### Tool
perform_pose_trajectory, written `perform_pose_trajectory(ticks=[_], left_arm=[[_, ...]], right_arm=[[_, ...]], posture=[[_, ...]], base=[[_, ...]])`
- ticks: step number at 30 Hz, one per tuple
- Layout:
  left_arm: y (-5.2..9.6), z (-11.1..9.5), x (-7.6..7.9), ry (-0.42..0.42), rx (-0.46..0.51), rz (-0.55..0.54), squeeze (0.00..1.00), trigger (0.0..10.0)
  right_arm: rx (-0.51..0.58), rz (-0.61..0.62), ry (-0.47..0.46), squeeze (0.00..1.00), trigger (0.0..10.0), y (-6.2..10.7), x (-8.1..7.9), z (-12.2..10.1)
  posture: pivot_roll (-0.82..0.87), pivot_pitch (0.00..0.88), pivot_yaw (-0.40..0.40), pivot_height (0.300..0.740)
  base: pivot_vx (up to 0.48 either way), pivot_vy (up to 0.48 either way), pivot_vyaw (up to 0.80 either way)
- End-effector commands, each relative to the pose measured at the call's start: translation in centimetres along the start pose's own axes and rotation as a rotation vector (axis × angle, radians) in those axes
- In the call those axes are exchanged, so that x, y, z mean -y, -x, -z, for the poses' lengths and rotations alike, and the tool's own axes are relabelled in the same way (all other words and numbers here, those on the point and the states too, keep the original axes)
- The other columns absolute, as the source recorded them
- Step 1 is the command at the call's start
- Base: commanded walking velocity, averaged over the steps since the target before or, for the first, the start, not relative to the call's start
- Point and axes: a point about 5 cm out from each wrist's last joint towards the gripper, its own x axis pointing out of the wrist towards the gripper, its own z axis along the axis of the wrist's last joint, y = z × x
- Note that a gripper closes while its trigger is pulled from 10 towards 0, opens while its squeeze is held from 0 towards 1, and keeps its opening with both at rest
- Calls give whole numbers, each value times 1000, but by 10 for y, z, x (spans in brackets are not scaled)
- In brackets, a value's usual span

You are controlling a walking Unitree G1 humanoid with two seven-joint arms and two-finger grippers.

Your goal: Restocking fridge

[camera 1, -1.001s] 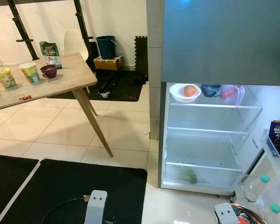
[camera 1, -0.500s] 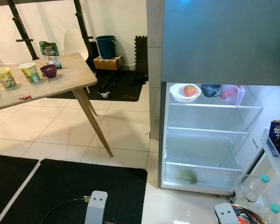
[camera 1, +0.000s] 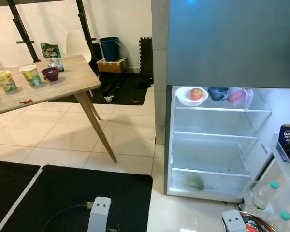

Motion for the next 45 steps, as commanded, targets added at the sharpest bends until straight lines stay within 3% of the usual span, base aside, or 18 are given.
perform_pose_trajectory(ticks=[1,20,34,36,39,42,45], left_arm=[[1,2,-5,-17,-16,-9,0,10000],[3,9,-11,11,-34,-46,0,10000],[2,8,-9,22,-30,-55,0,10000],[1,6,-4,-3,-27,-15,0,10000],[0,5,-5,-26,-30,-18,0,10000],[0,5,-8,6,-32,-45,0,10000],[-1,2,-1,-3,-23,-8,0,10000]], right_arm=[[-3,5,-11,0,10000,0,-2,1],[-21,4,-8,0,10000,0,-2,4],[-7,7,-10,0,10000,-3,0,-6],[9,23,-35,0,10000,-3,3,-8],[-1,20,-33,0,10000,-2,2,-5],[-20,17,-18,0,10000,-1,2,1],[-11,27,-40,0,10000,0,5,0]], posture=[[-60,96,56,740],[-52,63,48,740],[-53,47,34,740],[-64,56,46,740],[-61,57,40,740],[-63,57,48,740],[-66,65,44,740]], base=[[0,0,0],[0,0,0],[0,0,0],[0,0,0],[0,0,0],[0,0,0],[0,0,0]])
